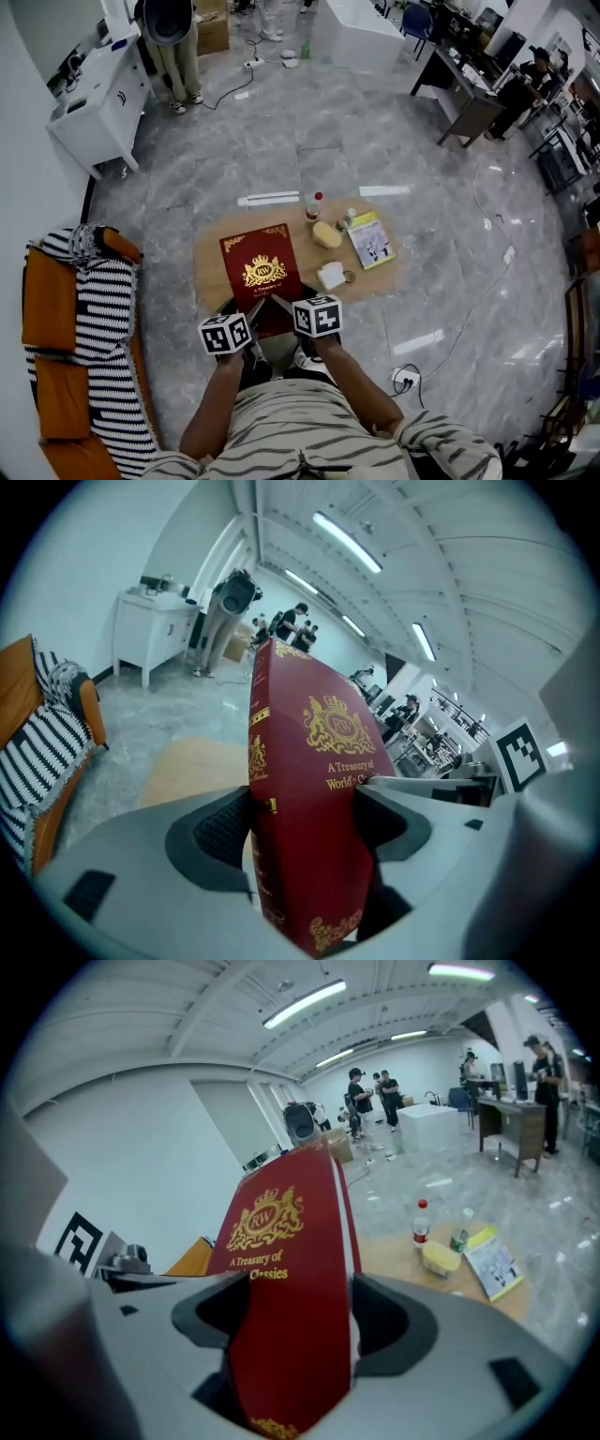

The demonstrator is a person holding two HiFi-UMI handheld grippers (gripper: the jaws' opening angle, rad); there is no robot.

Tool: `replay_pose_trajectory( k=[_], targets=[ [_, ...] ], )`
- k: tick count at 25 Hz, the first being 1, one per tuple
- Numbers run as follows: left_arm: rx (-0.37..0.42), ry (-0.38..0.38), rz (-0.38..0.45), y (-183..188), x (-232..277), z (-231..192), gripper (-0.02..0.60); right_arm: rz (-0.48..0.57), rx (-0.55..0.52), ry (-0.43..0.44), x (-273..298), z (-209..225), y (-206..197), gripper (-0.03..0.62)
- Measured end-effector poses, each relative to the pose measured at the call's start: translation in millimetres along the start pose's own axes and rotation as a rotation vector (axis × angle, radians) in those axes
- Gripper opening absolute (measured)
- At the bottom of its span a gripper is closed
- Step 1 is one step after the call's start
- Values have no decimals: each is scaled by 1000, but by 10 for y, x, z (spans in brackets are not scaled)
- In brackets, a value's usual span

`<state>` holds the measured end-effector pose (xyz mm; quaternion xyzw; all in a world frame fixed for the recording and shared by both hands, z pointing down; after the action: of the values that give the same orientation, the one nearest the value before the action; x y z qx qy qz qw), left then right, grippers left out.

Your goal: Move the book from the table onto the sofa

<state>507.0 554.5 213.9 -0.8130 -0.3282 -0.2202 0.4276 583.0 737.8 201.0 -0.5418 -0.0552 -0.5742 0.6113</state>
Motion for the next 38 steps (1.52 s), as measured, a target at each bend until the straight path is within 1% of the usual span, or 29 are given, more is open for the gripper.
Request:
replay_pose_trajectory(
  k=[4,8,11,16,20,26,28,31,38],
  targets=[
    [-3,18,63,15,-231,73,348,24,-42,25,-121,-166,70,354],
    [-8,30,111,27,-363,173,348,45,-76,47,-241,-229,141,354],
    [-8,53,153,27,-447,240,348,55,-111,80,-283,-252,200,354],
    [-17,107,224,-15,-593,264,348,60,-161,143,-262,-333,248,354],
    [-71,178,278,-87,-846,178,348,19,-225,219,-164,-568,302,354],
    [-147,284,377,-192,-1335,-161,348,-21,-337,341,128,-1158,340,354],
    [-186,316,416,-228,-1525,-260,347,-40,-386,381,203,-1393,372,354],
    [-248,377,471,-353,-1930,-503,347,-79,-455,448,365,-1903,326,354],
    [-389,516,585,-755,-2765,-1147,347,-169,-601,592,815,-3071,30,354]
  ],
)
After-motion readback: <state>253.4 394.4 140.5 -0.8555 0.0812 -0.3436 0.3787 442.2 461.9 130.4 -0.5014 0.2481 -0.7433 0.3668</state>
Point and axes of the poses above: the fingertips, and each gripper's own axes: x forward along the fingers, z to its right, y out of its top, the point moved 10 cm from there along -x, backward along the fingers, and after that the axes turned 3 degrees about -z, right-handed, at the moved point
